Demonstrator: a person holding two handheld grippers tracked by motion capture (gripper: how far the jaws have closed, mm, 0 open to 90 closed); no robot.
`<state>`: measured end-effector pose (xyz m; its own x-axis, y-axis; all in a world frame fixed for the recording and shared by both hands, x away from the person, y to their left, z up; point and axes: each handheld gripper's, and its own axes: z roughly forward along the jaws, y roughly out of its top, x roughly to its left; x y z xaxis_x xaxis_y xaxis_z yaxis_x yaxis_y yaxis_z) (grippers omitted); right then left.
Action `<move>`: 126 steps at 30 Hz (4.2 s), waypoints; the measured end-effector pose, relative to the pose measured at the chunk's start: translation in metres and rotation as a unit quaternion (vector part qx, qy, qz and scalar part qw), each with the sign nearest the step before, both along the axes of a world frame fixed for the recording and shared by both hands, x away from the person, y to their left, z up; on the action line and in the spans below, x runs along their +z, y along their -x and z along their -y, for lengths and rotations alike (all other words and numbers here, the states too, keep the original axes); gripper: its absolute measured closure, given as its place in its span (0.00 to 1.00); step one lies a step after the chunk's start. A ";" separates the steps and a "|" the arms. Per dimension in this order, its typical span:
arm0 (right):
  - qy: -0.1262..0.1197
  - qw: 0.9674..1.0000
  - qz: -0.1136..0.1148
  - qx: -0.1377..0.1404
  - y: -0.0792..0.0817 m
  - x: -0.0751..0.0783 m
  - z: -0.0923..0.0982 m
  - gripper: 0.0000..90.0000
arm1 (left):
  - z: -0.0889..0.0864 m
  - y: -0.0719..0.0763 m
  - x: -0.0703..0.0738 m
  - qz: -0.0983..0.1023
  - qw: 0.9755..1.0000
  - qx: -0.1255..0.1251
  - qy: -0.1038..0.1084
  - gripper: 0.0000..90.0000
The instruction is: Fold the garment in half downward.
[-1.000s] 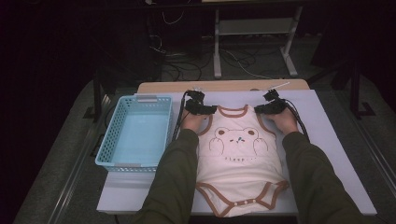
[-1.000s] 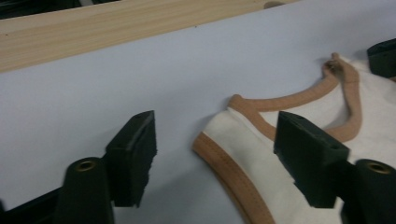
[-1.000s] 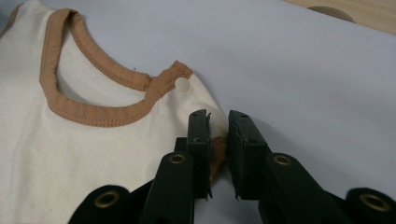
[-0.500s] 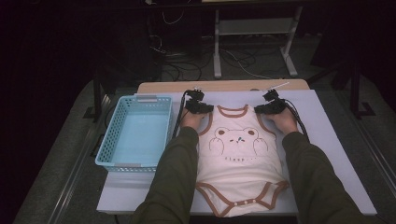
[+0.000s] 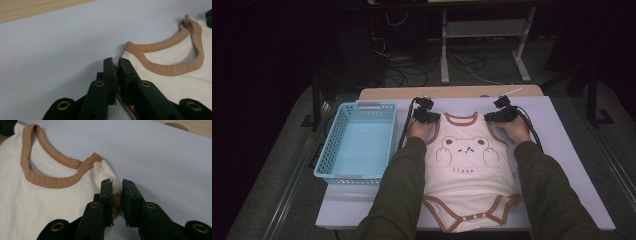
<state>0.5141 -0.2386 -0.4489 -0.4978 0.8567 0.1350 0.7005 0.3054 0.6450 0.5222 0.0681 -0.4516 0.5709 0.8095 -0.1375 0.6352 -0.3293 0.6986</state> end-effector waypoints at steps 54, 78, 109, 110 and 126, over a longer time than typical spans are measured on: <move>-0.051 0.997 0.047 0.023 0.054 0.063 0.014 0.86 | -0.016 0.061 0.077 0.038 0.998 0.023 0.038 0.97; -0.064 0.996 0.035 0.050 0.089 0.051 0.018 0.86 | -0.018 0.100 0.068 0.027 0.999 0.002 0.024 0.97; -0.083 0.993 0.035 0.079 0.130 0.051 0.026 0.97 | -0.024 0.146 0.062 0.024 0.999 -0.039 0.014 0.97; -0.083 0.993 0.036 0.081 0.132 0.051 0.026 0.97 | -0.024 0.148 0.062 0.024 0.999 -0.041 0.012 0.97; -0.085 0.990 0.030 0.105 0.161 0.051 0.026 0.97 | -0.029 0.177 0.055 0.017 0.997 -0.075 0.004 0.97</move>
<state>0.3530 -0.2643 -0.3975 -0.6743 0.7004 0.2339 0.5921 0.3235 0.7380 0.3450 0.0970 -0.3963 0.6899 0.7137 -0.1209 0.5546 -0.4138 0.7219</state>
